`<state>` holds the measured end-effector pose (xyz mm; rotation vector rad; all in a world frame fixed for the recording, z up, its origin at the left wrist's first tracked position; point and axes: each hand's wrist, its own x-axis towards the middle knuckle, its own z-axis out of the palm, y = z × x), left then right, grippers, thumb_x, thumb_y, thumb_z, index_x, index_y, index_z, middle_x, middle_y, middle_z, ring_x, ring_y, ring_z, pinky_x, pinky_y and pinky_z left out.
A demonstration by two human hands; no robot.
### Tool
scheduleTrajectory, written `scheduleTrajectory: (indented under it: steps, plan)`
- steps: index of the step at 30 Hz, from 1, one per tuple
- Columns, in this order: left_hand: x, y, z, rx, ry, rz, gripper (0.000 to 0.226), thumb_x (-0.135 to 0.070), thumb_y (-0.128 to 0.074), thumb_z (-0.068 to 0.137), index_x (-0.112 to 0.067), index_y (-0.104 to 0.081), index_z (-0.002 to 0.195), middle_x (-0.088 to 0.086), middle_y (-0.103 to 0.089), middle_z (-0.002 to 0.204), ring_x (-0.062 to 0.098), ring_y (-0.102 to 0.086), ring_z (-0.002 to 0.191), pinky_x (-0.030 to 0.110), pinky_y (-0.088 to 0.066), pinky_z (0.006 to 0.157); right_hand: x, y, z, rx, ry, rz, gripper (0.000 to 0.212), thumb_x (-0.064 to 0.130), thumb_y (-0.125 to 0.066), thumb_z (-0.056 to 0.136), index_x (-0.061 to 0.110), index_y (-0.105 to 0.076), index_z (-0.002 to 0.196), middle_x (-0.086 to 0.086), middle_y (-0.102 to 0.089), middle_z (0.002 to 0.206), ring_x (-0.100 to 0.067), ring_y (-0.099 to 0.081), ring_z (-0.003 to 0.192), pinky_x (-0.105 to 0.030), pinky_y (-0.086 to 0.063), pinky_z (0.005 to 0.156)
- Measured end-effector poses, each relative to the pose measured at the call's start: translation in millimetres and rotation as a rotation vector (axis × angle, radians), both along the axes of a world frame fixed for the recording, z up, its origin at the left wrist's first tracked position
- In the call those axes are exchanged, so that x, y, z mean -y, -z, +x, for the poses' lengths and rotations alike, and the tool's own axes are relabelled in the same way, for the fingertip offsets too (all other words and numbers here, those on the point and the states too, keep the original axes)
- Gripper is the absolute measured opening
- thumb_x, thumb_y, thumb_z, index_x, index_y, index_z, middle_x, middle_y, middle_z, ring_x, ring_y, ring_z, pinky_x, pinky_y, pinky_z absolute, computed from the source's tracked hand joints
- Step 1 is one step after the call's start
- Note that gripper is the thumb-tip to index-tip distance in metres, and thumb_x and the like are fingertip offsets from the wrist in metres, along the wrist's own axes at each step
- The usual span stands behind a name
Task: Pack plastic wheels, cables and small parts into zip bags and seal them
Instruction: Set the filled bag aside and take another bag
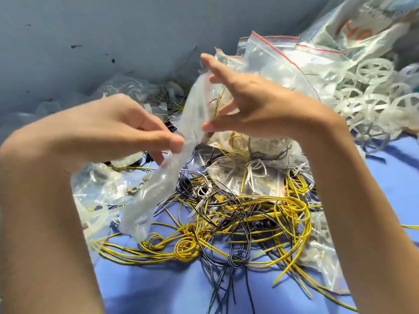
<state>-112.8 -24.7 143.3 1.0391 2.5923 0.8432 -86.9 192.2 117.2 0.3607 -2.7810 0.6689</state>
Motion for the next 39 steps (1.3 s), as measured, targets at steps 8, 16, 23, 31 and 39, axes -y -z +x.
scheduleTrajectory:
  steps: [8,16,23,31,39]
  plan:
    - [1.4,5.3,-2.2,-0.028,0.173,0.030,0.037,-0.070,-0.069,0.044,-0.039,-0.073,0.062,-0.011,-0.070,0.064,-0.003,-0.061,0.056,0.023,-0.055,0.071,-12.0,3.2,-9.0,-0.172,0.114,-0.156,0.032,0.014,-0.072,0.082,0.011,-0.059,0.111,0.006,-0.060,0.082,-0.014,-0.062,0.078,-0.026,-0.048,0.073]
    - [11.1,3.1,-3.3,-0.042,0.147,-0.072,0.024,-0.054,-0.065,0.055,-0.038,-0.073,0.071,-0.004,-0.072,0.076,0.007,-0.065,0.065,0.042,-0.056,0.081,-12.6,10.4,-13.6,-0.121,0.025,-0.359,0.035,0.018,-0.075,0.078,0.017,-0.050,0.102,0.007,-0.063,0.089,-0.014,-0.064,0.091,-0.035,-0.053,0.084]
    - [11.5,5.7,-11.9,-0.061,0.146,-0.237,0.038,-0.059,-0.063,0.050,-0.044,-0.072,0.083,-0.012,-0.053,0.057,0.027,-0.053,0.064,0.055,-0.052,0.087,-17.6,15.8,-14.5,-0.061,-0.001,-0.282,0.017,0.014,-0.070,0.083,0.022,-0.059,0.072,-0.004,-0.072,0.082,-0.015,-0.066,0.075,-0.028,-0.049,0.069]
    - [-1.4,11.3,-9.0,0.004,0.092,-0.105,0.040,-0.065,-0.068,0.065,-0.029,-0.069,0.082,-0.010,-0.074,0.082,0.009,-0.068,0.074,0.040,-0.052,0.076,-12.1,15.6,-12.4,-0.022,-0.080,-0.303,0.010,0.021,-0.063,0.090,0.026,-0.055,0.087,0.006,-0.068,0.089,-0.008,-0.066,0.084,-0.026,-0.048,0.068]
    - [-29.0,24.4,-23.6,-0.202,0.015,0.149,0.040,-0.007,-0.056,0.091,-0.033,-0.055,0.121,-0.031,-0.059,0.104,-0.012,-0.059,0.087,0.005,-0.047,0.075,-8.0,10.6,-6.8,-0.043,-0.209,-0.326,0.012,0.011,-0.062,0.088,0.006,-0.061,0.099,-0.007,-0.069,0.104,-0.011,-0.066,0.099,-0.044,-0.049,0.093]
